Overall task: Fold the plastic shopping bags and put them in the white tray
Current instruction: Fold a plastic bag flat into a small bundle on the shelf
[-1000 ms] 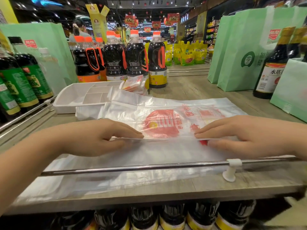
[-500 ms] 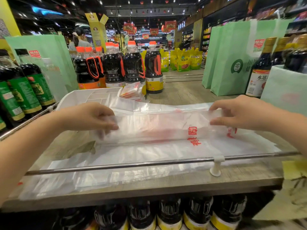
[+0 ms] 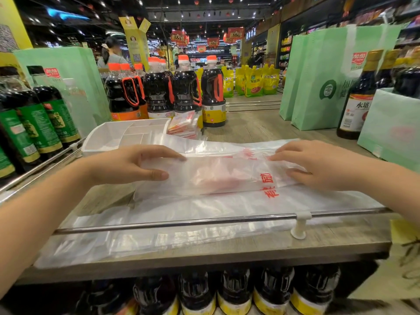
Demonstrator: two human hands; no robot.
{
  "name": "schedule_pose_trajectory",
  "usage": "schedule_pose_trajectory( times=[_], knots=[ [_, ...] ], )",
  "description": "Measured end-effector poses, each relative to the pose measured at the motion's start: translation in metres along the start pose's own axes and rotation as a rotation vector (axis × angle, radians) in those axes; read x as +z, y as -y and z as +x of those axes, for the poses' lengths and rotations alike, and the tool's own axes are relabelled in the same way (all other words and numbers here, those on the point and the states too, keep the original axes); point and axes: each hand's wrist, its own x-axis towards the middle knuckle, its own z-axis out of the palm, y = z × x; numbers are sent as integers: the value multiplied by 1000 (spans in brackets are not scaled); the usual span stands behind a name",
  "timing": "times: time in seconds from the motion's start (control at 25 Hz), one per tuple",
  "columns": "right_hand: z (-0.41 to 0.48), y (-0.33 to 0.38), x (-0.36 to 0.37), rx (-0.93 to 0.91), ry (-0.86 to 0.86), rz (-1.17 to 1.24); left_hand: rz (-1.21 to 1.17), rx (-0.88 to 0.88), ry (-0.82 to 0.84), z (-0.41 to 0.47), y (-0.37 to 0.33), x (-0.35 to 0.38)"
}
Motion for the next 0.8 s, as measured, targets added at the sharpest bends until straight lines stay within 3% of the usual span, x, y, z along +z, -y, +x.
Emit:
schedule_pose_trajectory(
  times=[0.16, 0.36, 0.64, 0.8],
  knots=[
    [6, 23, 1, -58, 76, 216, 61, -62, -18, 3, 8, 2],
    [9, 29, 14, -32, 227, 227, 106, -65, -16, -1, 12, -6],
    [6, 29, 15, 35, 297, 239, 398, -193, -153, -6, 27, -16],
    [5, 31, 13, 46, 315, 244, 510, -119, -126, -4, 29, -12]
  ],
)
